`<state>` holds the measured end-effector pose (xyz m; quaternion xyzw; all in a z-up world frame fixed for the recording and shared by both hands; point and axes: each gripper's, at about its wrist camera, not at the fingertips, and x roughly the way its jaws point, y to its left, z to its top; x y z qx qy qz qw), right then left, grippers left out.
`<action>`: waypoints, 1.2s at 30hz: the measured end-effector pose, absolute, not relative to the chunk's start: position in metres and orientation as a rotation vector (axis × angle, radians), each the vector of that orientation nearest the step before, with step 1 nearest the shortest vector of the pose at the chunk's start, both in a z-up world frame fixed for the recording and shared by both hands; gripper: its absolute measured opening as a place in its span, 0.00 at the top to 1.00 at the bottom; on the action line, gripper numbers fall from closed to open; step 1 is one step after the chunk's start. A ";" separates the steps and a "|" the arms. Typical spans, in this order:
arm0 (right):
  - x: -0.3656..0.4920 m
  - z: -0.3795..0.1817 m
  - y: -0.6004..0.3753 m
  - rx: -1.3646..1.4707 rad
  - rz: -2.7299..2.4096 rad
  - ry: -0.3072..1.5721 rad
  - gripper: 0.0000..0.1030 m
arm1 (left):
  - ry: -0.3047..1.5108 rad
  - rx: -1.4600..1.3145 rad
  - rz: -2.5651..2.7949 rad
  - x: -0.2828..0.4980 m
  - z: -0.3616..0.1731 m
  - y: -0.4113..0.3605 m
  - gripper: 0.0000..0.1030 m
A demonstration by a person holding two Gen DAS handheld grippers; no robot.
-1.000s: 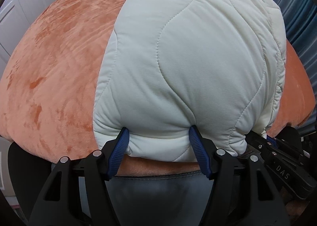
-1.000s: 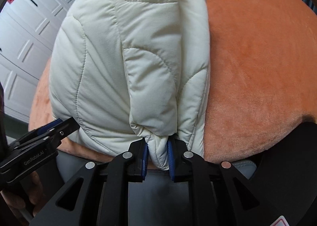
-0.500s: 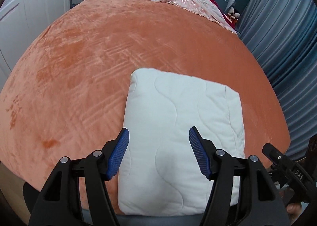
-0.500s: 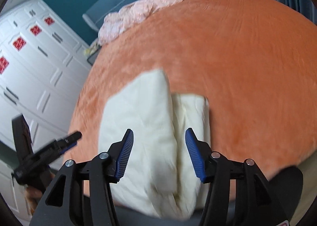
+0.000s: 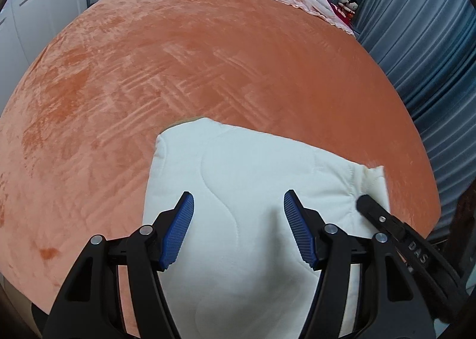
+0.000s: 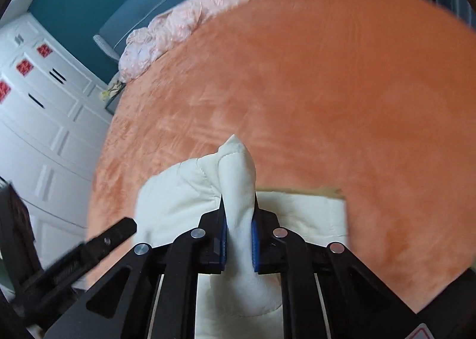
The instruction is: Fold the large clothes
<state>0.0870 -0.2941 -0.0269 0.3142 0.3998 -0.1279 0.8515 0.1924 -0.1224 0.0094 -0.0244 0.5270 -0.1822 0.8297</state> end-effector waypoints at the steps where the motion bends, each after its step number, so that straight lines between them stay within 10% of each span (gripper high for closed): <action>1: 0.086 -0.033 -0.296 0.656 -0.287 0.846 0.89 | 1.125 -0.043 -0.386 0.194 0.003 -0.126 0.41; 36: 0.118 -0.133 -0.307 0.492 -0.342 0.908 0.80 | 1.004 0.152 -0.226 0.204 -0.102 -0.166 0.27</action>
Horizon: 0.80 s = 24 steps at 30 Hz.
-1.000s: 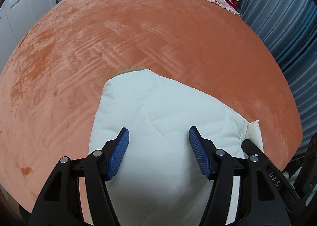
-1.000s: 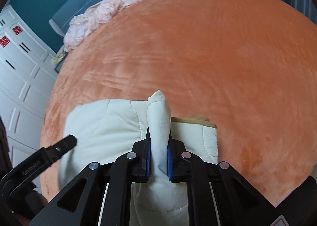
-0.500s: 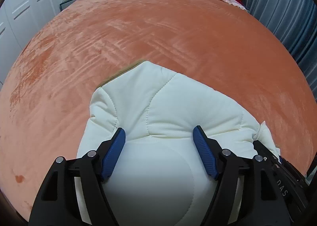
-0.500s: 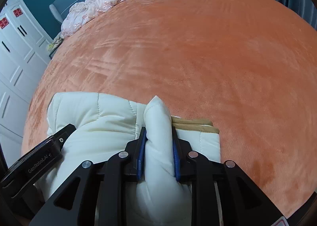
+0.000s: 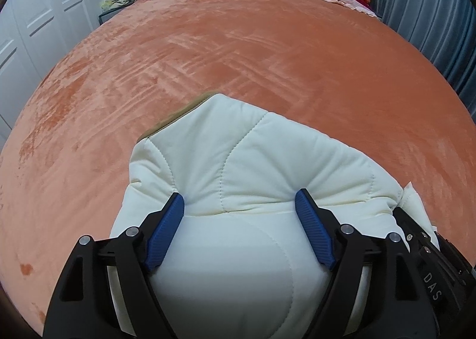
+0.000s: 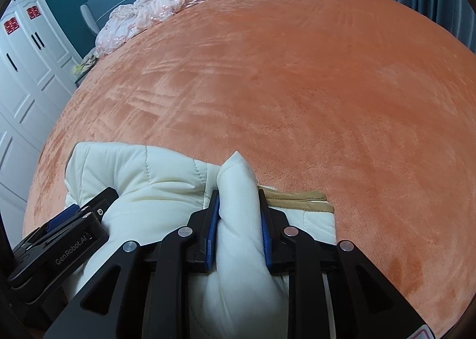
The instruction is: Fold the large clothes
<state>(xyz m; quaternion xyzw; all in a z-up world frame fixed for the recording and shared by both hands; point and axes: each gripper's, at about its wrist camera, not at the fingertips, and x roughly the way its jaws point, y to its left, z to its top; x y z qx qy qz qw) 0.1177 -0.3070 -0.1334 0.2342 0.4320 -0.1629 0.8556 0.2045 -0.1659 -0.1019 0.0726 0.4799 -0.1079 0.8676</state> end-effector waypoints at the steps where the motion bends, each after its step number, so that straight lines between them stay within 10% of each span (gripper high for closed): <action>1: 0.117 -0.133 -0.307 0.491 -0.343 0.906 0.80 | 1.002 0.153 -0.225 0.204 -0.103 -0.166 0.27; 20: 0.103 -0.121 -0.328 0.628 -0.276 0.866 0.79 | 1.041 0.097 -0.266 0.206 -0.088 -0.155 0.26; 24: 0.049 -0.082 -0.344 0.706 -0.315 0.787 0.57 | 1.051 -0.034 -0.291 0.181 -0.045 -0.105 0.27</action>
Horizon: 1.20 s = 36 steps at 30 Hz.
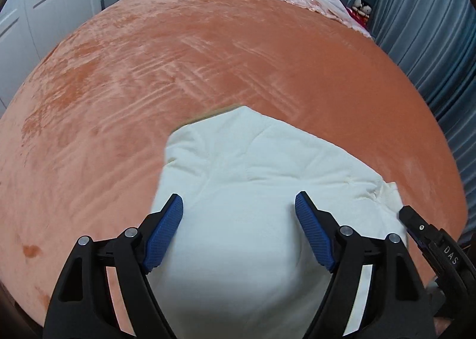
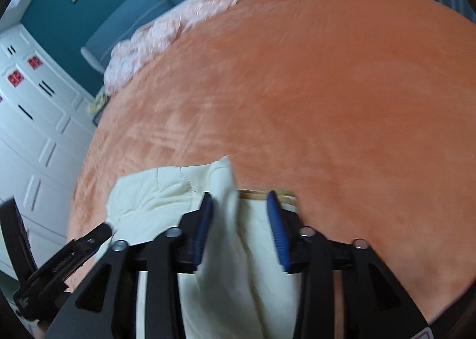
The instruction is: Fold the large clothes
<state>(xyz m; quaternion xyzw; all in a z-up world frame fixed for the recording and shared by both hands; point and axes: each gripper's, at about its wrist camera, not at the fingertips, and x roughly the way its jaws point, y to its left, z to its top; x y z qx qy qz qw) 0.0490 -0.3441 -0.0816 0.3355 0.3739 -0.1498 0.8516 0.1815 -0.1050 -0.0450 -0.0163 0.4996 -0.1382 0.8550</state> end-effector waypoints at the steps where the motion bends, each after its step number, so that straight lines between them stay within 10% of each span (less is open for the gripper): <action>1: 0.034 -0.076 -0.345 0.705 -0.311 0.789 0.55 | 1.058 -0.058 -0.290 0.173 -0.038 -0.090 0.27; 24: -0.016 -0.150 -0.312 1.097 -0.047 0.950 0.28 | 1.280 -0.355 -0.365 0.092 -0.092 -0.032 0.04; 36: -0.005 -0.102 -0.308 0.871 -0.064 0.920 0.70 | 1.135 -0.103 -0.397 0.076 -0.034 -0.064 0.35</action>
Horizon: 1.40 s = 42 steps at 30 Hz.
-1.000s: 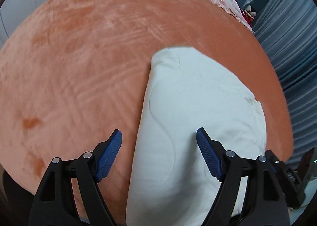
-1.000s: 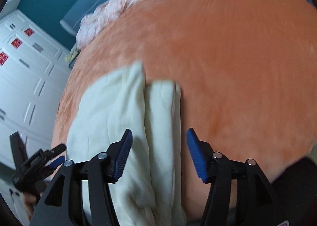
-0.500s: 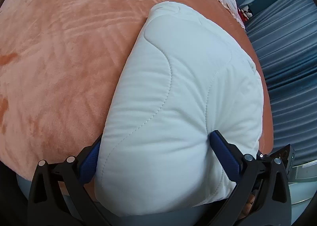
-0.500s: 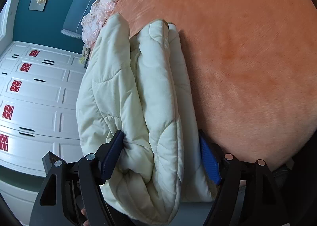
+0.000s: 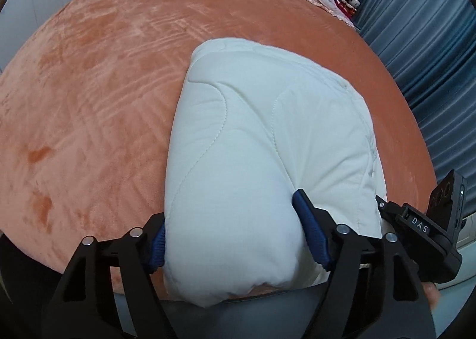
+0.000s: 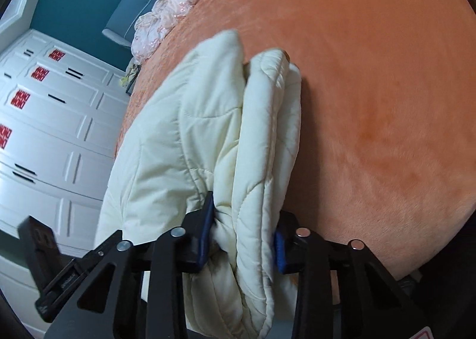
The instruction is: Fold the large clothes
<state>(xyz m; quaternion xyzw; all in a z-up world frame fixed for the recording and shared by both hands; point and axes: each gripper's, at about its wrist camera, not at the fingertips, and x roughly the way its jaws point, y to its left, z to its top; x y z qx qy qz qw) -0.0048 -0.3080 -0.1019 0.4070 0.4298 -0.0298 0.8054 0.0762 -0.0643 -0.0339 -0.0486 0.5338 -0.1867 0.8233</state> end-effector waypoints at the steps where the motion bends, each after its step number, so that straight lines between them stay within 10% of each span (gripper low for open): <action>1: -0.006 -0.094 -0.308 0.847 -0.070 0.903 0.72 | 1.115 -0.099 -0.406 0.075 -0.026 -0.065 0.38; 29: 0.081 0.127 -0.293 0.439 0.062 0.436 0.77 | 0.524 -0.110 -0.520 0.133 0.158 -0.045 0.52; 36: 0.153 0.092 -0.271 0.422 0.124 0.419 0.77 | 0.472 -0.129 -0.499 0.195 0.122 -0.011 0.50; 42: 0.211 -0.030 -0.254 0.456 0.096 0.708 0.71 | 0.716 -0.126 -0.423 0.244 -0.010 0.007 0.44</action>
